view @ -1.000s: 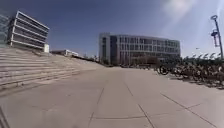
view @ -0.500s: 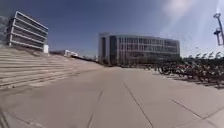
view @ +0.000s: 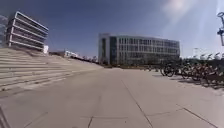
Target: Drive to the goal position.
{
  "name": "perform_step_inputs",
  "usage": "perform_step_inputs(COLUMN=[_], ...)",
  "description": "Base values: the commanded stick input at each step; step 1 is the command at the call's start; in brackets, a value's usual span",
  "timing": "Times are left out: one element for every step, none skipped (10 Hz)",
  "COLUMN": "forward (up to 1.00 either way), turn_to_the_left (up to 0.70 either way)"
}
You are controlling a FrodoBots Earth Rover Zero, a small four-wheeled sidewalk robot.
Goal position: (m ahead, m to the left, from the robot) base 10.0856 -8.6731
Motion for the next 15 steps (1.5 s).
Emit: perform_step_inputs(forward=[0.7,0.7,0.7,0.7,0.69,0.67,0.67,0.68,0.69,0.7,0.7,0.7,0.7,0.7,0.7], turn_to_the_left=[0.0,0.0,0.0,0.0,0.0,0.0,0.0,0.0,0.0,0.0,0.0,0.0,0.0,0.0,0.0])
